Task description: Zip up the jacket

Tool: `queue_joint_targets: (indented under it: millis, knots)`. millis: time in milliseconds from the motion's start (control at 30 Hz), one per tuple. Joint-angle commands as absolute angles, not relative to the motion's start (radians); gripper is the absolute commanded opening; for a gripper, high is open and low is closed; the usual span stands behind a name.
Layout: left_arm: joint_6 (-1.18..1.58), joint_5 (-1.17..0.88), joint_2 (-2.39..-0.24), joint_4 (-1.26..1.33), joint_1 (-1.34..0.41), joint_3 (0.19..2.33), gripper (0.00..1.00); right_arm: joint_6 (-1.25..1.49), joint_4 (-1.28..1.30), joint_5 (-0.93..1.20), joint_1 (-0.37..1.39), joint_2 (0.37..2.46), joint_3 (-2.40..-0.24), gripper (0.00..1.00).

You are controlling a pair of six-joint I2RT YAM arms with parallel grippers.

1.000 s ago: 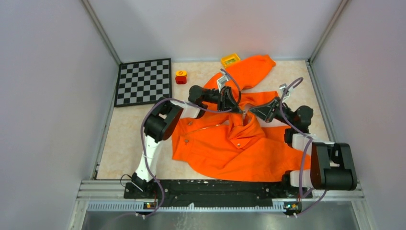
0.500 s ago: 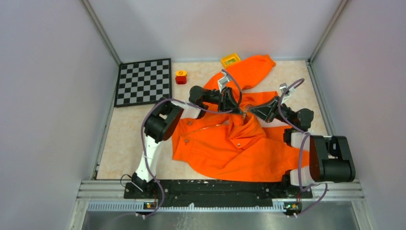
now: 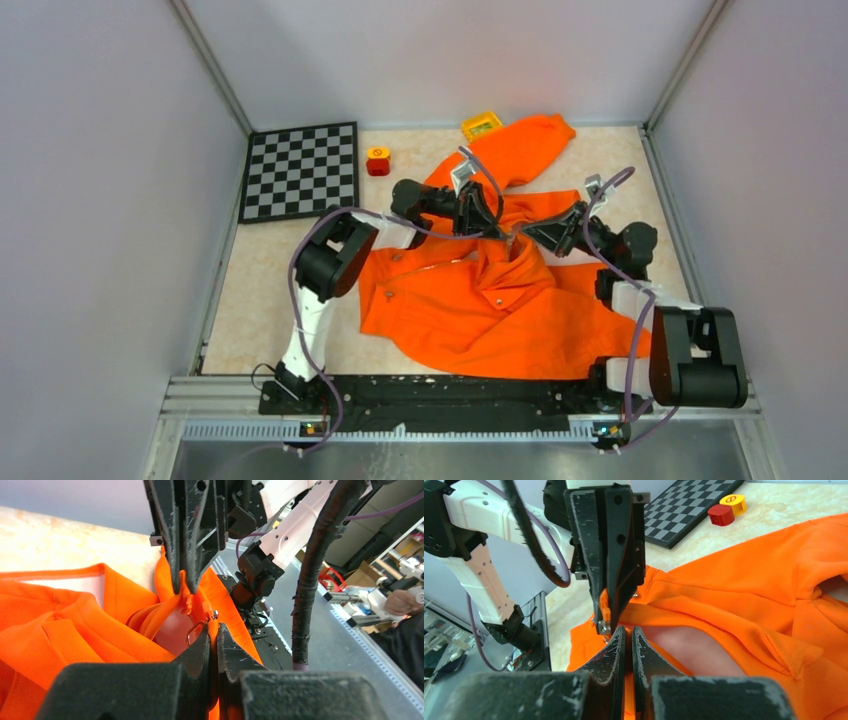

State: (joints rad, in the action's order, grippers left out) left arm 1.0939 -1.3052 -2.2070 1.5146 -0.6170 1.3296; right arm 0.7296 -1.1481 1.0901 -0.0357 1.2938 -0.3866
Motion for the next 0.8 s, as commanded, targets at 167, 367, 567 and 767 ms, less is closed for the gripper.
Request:
queue_joint_targets:
  millis: [167,367,567,767]
  knots:
    - [0.723,-1.335,-2.001,1.426,-0.628,1.279,0.0,0.763,-1.353,1.117,-0.033,1.325,-0.377,0.0]
    - [-0.325,-1.046,-1.829,0.223,-0.724,1.395,0.0,0.635,-1.126,1.069,-0.027,1.257,-0.402,0.0]
    - [-0.461,-1.046,-1.84,0.009,-0.727,1.461,0.0,0.625,-1.159,1.099,-0.006,1.265,-0.396,0.0]
    - [-0.575,-0.996,-1.797,-0.119,-0.729,1.48,0.0,0.837,-1.53,1.158,0.022,1.338,-0.35,0.0]
